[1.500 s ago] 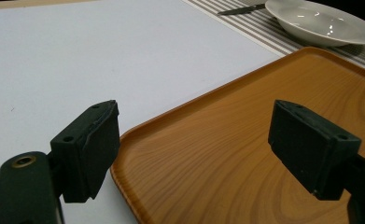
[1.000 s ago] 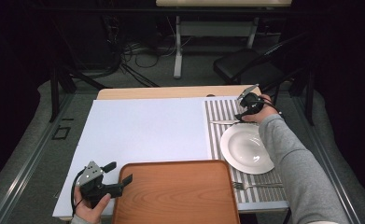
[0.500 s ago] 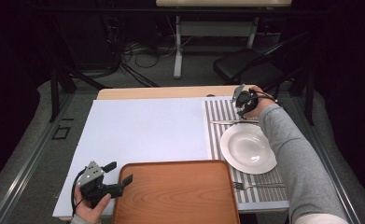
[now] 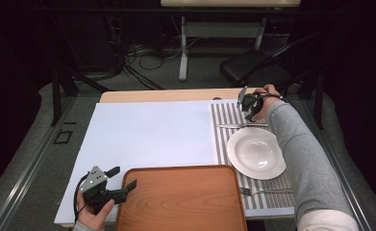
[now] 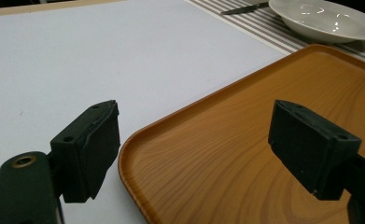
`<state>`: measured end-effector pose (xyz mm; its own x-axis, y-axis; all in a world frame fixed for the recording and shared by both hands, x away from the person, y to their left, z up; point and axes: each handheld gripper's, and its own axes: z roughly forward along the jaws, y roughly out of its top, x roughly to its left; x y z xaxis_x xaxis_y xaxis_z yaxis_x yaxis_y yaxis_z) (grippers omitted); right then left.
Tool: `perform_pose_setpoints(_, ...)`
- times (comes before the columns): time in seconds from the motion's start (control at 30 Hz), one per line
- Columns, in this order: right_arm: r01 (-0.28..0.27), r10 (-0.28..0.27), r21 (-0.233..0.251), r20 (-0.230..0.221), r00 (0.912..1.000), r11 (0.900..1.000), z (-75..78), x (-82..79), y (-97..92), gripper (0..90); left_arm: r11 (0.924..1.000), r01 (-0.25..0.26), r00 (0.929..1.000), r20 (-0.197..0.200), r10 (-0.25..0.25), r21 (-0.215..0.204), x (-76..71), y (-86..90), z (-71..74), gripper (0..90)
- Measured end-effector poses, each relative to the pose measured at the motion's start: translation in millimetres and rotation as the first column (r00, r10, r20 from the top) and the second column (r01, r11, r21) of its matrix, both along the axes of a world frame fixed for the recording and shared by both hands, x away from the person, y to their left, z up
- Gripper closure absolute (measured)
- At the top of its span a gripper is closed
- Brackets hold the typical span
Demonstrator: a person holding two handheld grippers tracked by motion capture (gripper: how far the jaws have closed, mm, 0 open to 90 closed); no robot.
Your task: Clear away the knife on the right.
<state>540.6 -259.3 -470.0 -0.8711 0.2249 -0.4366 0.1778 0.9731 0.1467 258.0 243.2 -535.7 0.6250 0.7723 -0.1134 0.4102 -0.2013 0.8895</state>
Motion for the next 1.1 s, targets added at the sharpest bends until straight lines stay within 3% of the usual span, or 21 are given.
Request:
perform_pose_setpoints(0.17,-0.012,0.012,-0.03,0.003,0.9999,0.9995,-5.2,4.0,-4.4,41.5,1.0,-0.007,1.0,-0.003,0.007,0.002,0.7,0.4,-0.9,16.9)
perform_pose_setpoints(0.3,-0.002,0.001,-0.039,-0.022,0.9998,0.9993,-12.3,4.6,-7.4,43.3,0.9999,-0.011,0.9999,-0.003,0.011,0.005,1.0,0.5,-1.1,16.9)
perform_pose_setpoints(0.6,-0.041,0.037,-0.067,-0.065,0.9972,0.9969,-25.3,5.8,-6.6,45.5,0.9998,-0.016,0.9999,-0.001,0.016,0.007,0.1,1.1,-1.1,16.9)
perform_pose_setpoints(0.87,-0.088,0.073,-0.124,-0.121,0.9899,0.9883,-34.5,8.8,-4.5,52.4,0.9999,-0.013,0.9999,0.001,0.013,0.007,-0.1,1.1,-1.3,16.9)
perform_pose_setpoints(0.97,-0.112,0.097,-0.116,-0.13,0.9868,0.987,-39.1,9.9,-5.6,56.6,0.9999,-0.012,0.9999,0.003,0.012,0.008,-0.3,0.9,-1.2,16.9)
perform_pose_setpoints(1.1,-0.114,0.095,-0.143,-0.137,0.9861,0.9832,-41.0,10.0,-5.0,59.6,0.9999,-0.011,0.9999,0.005,0.011,0.007,-0.3,1.2,-1.2,16.9)
